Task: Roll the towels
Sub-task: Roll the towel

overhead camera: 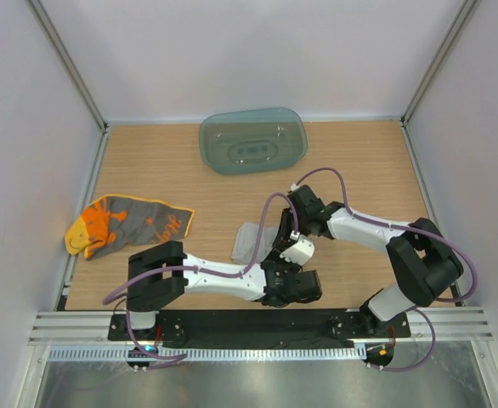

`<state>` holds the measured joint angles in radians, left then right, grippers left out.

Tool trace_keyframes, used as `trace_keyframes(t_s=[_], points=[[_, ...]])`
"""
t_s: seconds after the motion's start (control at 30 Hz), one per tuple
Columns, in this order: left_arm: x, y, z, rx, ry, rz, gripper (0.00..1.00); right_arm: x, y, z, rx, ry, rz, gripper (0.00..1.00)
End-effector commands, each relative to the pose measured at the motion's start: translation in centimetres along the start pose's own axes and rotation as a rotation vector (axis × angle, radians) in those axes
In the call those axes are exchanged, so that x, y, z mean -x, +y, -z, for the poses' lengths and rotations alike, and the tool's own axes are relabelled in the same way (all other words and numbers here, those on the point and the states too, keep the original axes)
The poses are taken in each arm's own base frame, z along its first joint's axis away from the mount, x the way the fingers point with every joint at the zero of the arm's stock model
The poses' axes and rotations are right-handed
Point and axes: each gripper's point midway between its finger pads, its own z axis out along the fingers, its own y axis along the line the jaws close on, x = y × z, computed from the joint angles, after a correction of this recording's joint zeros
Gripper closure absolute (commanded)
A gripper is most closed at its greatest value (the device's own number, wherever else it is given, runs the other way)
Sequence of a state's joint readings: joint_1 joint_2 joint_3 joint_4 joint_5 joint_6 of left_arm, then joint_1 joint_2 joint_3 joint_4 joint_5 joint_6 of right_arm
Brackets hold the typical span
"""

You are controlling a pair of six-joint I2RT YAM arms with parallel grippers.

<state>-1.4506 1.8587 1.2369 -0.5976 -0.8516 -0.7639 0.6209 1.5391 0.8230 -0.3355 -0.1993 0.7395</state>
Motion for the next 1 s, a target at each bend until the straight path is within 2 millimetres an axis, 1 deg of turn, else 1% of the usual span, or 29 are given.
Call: trace_keyframes(t_s=[0.0,0.13,0.17,0.3,0.4,0.53,0.6,0.63,0.7,0.73,0.77,0.8,0.83,0.9,0.93,0.97], points=[[2.1,-0.1,-0.4,0.034,-0.073,-0.004,0.52,0.1,0.7,1.4,0.012,-0.015,0.025,0.94],[1.6,-1.6,-0.9,-0.012,-0.062,-0.025,0.51,0.1,1.2,1.6,0.037,-0.009,0.023,0.94],[1.8,-1.9,-0.9,-0.019,-0.065,-0.019,0.51,0.1,1.1,1.6,0.033,-0.008,0.023,0.94],[2.2,-2.5,-0.6,-0.04,-0.083,-0.006,0.49,0.0,1.3,1.6,0.039,0.0,0.022,0.95],[2.1,-2.7,-0.8,-0.036,-0.084,-0.017,0.47,0.0,1.4,1.6,0.04,0.003,0.019,0.94],[1.1,-3.1,-1.6,-0.029,-0.068,-0.036,0.48,-0.3,1.7,1.8,0.053,0.015,0.019,0.94],[0.5,-3.1,-2.0,-0.017,-0.064,-0.029,0.52,-0.4,1.9,2.0,0.065,0.022,0.02,0.94],[0.1,-2.9,-2.3,-0.009,-0.065,-0.027,0.57,-0.5,2.0,2.0,0.073,0.025,0.021,0.95],[-0.2,-2.6,-2.5,-0.001,-0.068,-0.006,0.63,-0.7,2.2,2.1,0.086,0.04,0.024,0.94],[-0.6,-2.3,-2.7,0.008,-0.067,-0.004,0.67,-1.0,2.2,2.1,0.088,0.05,0.024,0.95],[-0.8,-2.0,-2.8,0.015,-0.065,-0.003,0.7,-1.0,2.4,2.1,0.096,0.056,0.024,0.95],[-0.7,-1.7,-2.8,0.017,-0.066,0.01,0.74,-1.2,2.4,2.2,0.101,0.063,0.024,0.95],[-1.0,-1.3,-3.1,0.023,-0.062,0.018,0.8,-1.3,2.6,2.2,0.111,0.072,0.027,0.94],[-1.3,-0.8,-3.4,0.015,-0.047,0.037,0.86,-1.6,2.5,2.0,0.112,0.085,0.033,0.95],[-1.1,-0.5,-3.2,0.005,-0.049,0.058,0.92,-1.7,2.3,1.9,0.106,0.092,0.038,0.94],[-1.7,-0.1,-3.3,-0.008,-0.038,0.069,0.94,-1.9,2.0,1.6,0.097,0.099,0.039,0.94]])
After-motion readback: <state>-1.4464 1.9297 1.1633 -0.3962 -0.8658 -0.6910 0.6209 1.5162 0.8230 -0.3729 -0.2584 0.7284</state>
